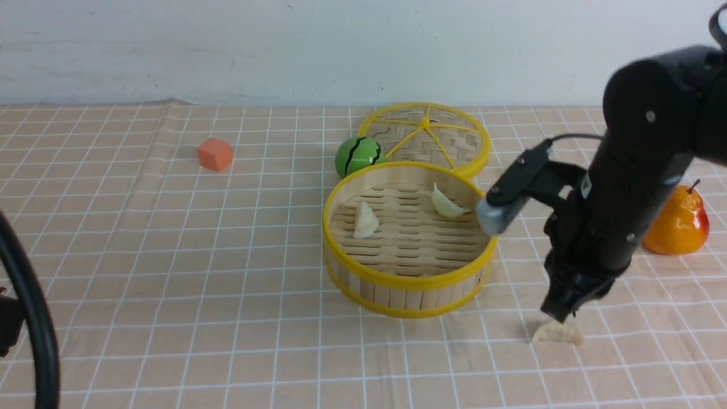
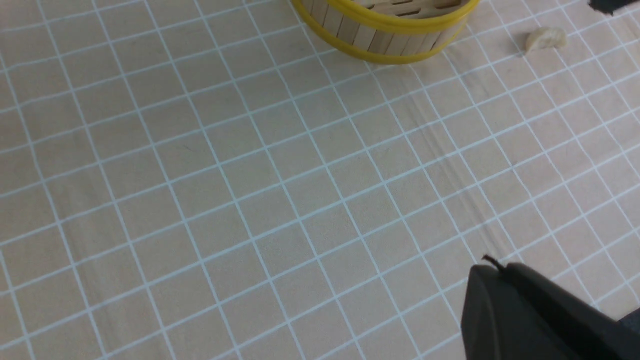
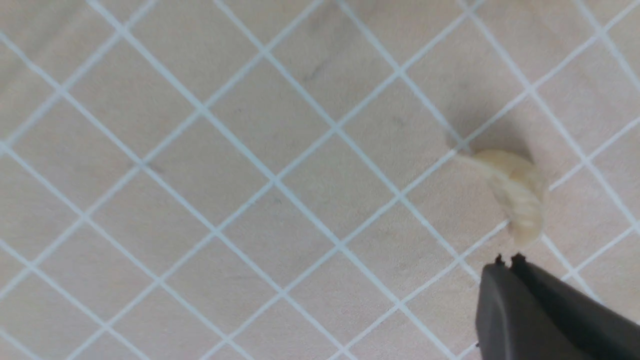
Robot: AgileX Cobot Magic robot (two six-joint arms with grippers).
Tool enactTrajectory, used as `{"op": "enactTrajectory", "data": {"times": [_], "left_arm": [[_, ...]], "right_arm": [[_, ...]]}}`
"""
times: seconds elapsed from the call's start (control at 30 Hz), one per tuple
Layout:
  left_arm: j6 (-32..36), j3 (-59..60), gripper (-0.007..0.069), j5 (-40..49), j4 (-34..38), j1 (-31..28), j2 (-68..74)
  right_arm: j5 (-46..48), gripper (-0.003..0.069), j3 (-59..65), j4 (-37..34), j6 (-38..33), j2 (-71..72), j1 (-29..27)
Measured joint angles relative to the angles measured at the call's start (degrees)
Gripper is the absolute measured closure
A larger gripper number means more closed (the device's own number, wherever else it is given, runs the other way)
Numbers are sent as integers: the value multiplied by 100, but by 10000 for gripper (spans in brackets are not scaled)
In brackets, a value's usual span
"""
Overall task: Put the dumplings into the steamer on the table with the brown tablecloth.
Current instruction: 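Reach for and grasp a dumpling lying on the table beside the steamer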
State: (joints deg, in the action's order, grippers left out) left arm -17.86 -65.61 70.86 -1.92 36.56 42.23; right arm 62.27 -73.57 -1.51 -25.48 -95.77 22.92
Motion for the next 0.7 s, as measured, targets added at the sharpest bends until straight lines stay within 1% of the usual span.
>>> {"op": "enactTrajectory", "data": {"times": [0.1, 0.17, 0.2, 0.23, 0.37, 0.43, 0.47, 0.57, 0.6, 0.63, 0.7], "left_arm": [[0, 0, 638, -160, -26, 0, 7], [12, 0, 638, -192, -39, 0, 31], [12, 0, 638, -197, -39, 0, 42], [16, 0, 638, -197, -45, 0, 77], [16, 7, 638, -197, -45, 7, 132], [16, 7, 638, -192, -45, 7, 133], [16, 11, 638, -192, -45, 7, 144], [18, 11, 638, -192, -45, 7, 185], [18, 11, 638, -192, -45, 7, 188], [18, 11, 638, -195, -45, 7, 188], [18, 11, 638, -195, -62, 7, 199]], "right_arm": [[-731, 641, 653, 358, 0, -10, 0], [-1051, 584, 832, 499, 0, -103, 0], [-1100, 567, 846, 517, 0, -116, 0], [-1311, 484, 867, 548, 0, -249, -27], [-1842, 223, 867, 554, 226, -508, -184], [-1923, 165, 867, 564, 258, -603, -254], [-1999, 91, 867, 576, 264, -720, -332], [-2137, 34, 867, 626, 264, -967, -451], [-2153, 34, 867, 626, 264, -995, -451], [-2174, 48, 867, 639, 256, -1048, -464], [-2190, 108, 861, 618, 232, -1060, -464]]}}
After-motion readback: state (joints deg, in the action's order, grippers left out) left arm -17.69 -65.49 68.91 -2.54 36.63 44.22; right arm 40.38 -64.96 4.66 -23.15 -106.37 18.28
